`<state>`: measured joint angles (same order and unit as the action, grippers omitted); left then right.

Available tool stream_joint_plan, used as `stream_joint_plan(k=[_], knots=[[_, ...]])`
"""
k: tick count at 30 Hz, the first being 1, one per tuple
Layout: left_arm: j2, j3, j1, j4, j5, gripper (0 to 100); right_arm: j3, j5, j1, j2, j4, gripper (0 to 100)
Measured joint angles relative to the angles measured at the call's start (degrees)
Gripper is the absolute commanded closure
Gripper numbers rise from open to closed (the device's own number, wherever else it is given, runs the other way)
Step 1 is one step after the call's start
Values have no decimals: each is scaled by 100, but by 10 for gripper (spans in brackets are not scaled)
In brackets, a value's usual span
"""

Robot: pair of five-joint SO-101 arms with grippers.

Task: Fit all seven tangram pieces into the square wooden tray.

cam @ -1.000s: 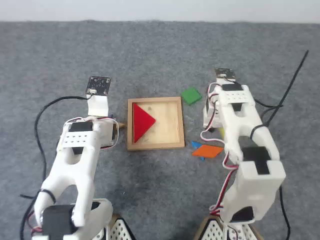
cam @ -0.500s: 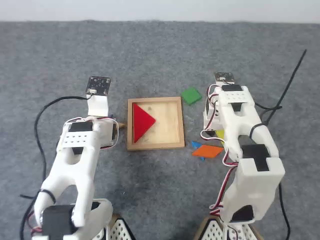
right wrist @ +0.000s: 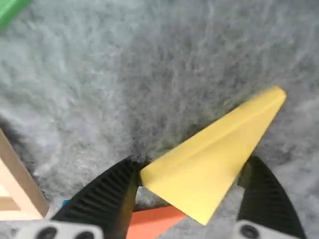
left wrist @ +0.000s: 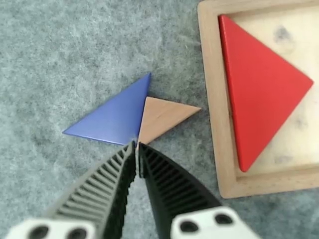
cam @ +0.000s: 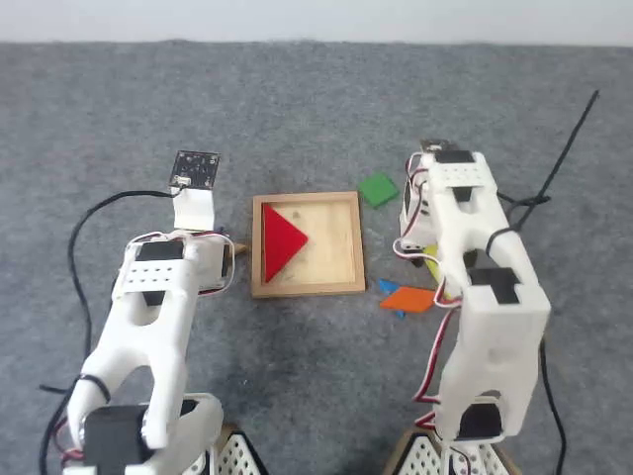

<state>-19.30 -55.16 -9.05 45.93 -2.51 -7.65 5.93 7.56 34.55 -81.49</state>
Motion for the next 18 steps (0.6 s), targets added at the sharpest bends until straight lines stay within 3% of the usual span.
stream_joint_plan(k=[12, 16, 18], knots=[[0, 0, 0, 0, 0, 986, -651, -70, -79, 404, -448, 810], [0, 0, 0, 0, 0, 986, -651, -88, -105, 404, -448, 914], [0, 0, 0, 0, 0, 986, -659, -167, -237, 369, -448, 914]])
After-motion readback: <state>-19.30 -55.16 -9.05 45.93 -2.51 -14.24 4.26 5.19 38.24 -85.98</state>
